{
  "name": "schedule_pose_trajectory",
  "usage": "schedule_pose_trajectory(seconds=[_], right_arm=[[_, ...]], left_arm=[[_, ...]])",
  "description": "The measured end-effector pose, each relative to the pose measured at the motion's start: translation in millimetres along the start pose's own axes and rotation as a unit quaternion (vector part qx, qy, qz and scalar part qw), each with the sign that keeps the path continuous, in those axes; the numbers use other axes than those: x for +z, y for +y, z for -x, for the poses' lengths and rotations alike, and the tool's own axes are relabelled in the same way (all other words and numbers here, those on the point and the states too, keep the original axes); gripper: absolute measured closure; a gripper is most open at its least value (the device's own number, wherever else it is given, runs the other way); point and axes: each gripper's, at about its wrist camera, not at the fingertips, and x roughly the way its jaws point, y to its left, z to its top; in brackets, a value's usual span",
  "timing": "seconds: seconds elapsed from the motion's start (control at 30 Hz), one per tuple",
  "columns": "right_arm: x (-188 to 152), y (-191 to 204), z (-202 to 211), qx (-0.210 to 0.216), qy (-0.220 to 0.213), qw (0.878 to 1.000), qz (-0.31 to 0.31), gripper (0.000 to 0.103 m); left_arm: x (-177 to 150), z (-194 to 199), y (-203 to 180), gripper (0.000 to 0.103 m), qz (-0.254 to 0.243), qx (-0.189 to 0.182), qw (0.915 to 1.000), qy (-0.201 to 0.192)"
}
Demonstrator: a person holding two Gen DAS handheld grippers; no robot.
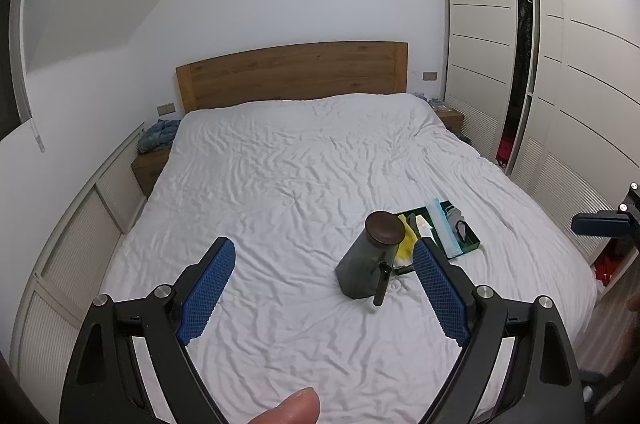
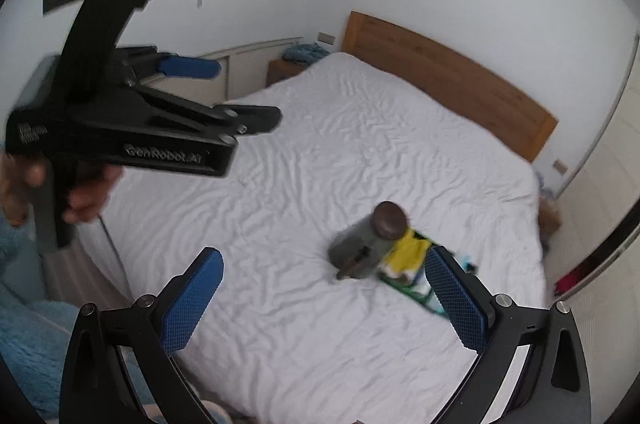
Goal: Organize soft objects
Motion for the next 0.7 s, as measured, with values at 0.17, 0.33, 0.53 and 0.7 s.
schedule_pose_trajectory(seconds=[0.17, 0.33, 0.53, 0.7], right_arm=[[-4, -11, -12, 0.016, 0.012, 0.998, -0.057, 0.000], [-6, -22, -19, 0.041, -0.006, 0.993, -0.112, 0.000], [-19, -35, 29, 0.001, -0.122, 0.977, -0.177, 0.000], [-35, -48, 40, -0.069, -0.091, 0.974, -0.193, 0.000]], left_arm=[[0, -1, 2, 0.016, 0.011, 0.006, 0.9999, -0.007], [-2, -11, -1, 0.016, 0.007, 0.005, 0.9999, 0.006], [-1, -5, -2, 0.016, 0.013, 0.016, 0.9998, 0.000], [-11, 1, 9, 0.016, 0.015, 0.045, 0.9988, 0.010]])
